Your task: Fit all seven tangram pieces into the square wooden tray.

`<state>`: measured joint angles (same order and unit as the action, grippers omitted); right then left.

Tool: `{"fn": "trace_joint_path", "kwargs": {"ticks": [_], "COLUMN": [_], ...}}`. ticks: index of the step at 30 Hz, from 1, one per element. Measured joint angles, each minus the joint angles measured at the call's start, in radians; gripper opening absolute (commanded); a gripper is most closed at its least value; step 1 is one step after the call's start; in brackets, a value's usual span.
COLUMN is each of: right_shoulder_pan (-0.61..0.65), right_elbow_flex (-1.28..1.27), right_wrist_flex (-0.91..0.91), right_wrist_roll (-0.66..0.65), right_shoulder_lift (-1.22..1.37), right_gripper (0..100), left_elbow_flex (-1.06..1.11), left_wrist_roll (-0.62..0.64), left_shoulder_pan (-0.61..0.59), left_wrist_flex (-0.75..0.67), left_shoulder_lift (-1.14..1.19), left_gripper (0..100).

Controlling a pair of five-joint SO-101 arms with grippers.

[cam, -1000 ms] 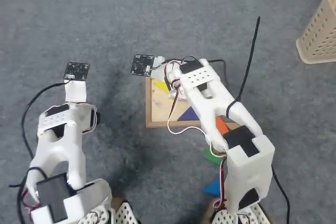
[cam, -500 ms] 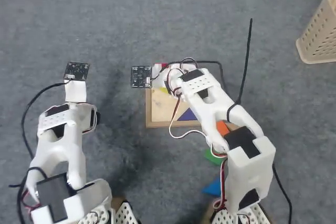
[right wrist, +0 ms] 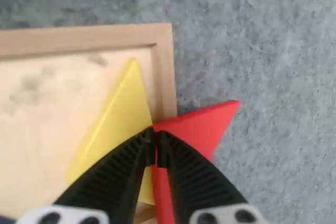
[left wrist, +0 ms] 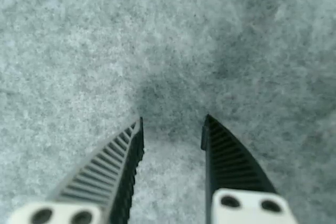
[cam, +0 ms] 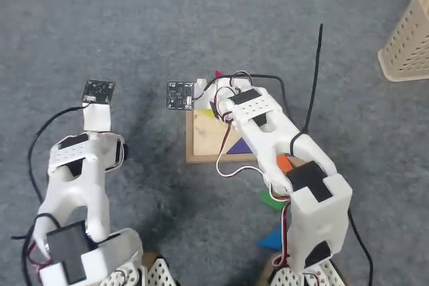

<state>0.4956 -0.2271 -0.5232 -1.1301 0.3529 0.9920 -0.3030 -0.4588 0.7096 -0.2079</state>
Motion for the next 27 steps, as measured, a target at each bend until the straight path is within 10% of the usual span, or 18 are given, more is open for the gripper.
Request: {"fn": "trace_joint_path", "kwargs": {"ticks": [12, 27], "right_shoulder_pan": [-0.038, -0.282], "right_elbow_flex": [-0.002, 0.368], "right_wrist_flex": [-0.018, -0.018], "right_wrist_roll": [0.520, 0.640], "right_shoulder_lift": [-0.226, 0.249], "right_gripper": [0.9, 0.7], "left_elbow_flex": [0.000, 0.000], "left_wrist_roll": [0.000, 0.000], "left_shoulder_pan": [0.000, 0.000], "left_wrist_flex": [0.000, 0.000], "left_shoulder_lift": [0.000, 0.000], "left_gripper": [18, 18]}}
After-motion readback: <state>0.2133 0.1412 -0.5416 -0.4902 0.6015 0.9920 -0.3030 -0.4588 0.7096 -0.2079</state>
